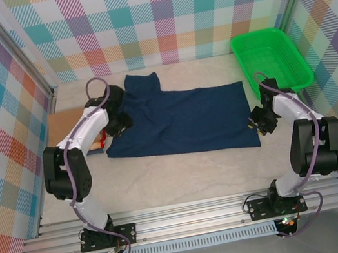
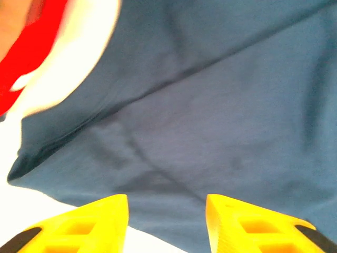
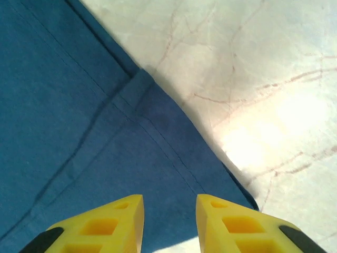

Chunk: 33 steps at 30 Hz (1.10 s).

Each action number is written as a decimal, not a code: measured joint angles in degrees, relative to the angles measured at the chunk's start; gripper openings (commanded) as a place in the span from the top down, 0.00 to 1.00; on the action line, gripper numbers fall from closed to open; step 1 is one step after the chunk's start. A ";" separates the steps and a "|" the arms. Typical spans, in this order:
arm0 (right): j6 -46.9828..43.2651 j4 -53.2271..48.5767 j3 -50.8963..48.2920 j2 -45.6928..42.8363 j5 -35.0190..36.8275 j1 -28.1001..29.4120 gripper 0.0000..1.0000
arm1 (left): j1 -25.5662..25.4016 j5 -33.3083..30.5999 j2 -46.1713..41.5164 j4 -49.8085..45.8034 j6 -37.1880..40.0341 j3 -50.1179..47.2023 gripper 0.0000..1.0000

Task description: Fold and stack the t-shirts

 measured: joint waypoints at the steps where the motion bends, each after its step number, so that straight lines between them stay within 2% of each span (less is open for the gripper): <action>1: 0.04 0.83 0.02 0.55 0.09 0.00 0.64 | 0.09 -0.07 -0.13 0.39 -0.52 -2.03 0.66; 11: 4.04 4.70 2.27 7.37 2.29 0.00 0.65 | 0.15 -2.91 -1.09 3.43 -2.29 -13.73 0.69; 19: 6.38 6.64 4.02 9.05 2.56 0.00 0.64 | 0.79 -5.29 -2.60 5.38 -2.01 -16.17 0.71; 24: 7.63 7.52 4.02 11.67 2.38 0.00 0.67 | 0.85 -6.36 -2.49 6.40 -1.81 -16.44 0.72; 33: 8.96 7.63 4.98 12.31 2.60 0.00 0.97 | 0.85 -8.61 -0.31 6.73 -0.66 -16.41 0.80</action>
